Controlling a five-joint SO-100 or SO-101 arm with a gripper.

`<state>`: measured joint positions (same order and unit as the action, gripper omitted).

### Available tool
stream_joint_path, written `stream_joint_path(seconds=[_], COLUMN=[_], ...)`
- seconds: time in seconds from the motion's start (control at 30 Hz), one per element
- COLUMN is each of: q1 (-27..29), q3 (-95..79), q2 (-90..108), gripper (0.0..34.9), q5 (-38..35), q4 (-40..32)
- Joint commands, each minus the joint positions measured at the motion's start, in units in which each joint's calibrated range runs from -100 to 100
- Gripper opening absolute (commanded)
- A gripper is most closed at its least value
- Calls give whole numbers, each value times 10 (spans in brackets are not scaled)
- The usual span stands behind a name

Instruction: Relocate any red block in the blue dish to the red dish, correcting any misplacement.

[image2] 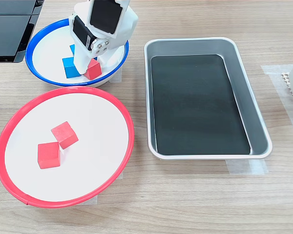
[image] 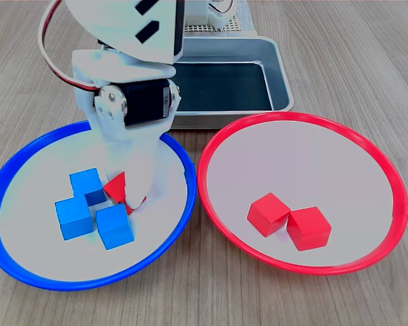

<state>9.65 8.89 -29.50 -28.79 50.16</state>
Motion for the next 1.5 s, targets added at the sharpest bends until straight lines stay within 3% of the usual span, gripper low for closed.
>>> stream_joint_path(seconds=[0.0,0.33,0.77,1.1,1.3,1.47], q1=[4,-3,-34,-144,-216,-232], q3=[20,7,-3,-23,-40,-48], q2=[5,38,172,196,159,128], gripper=[48,4,4,4,4,4], q5=[0,0,7,25,28,26], q4=[-8,-7,60,53,3,-12])
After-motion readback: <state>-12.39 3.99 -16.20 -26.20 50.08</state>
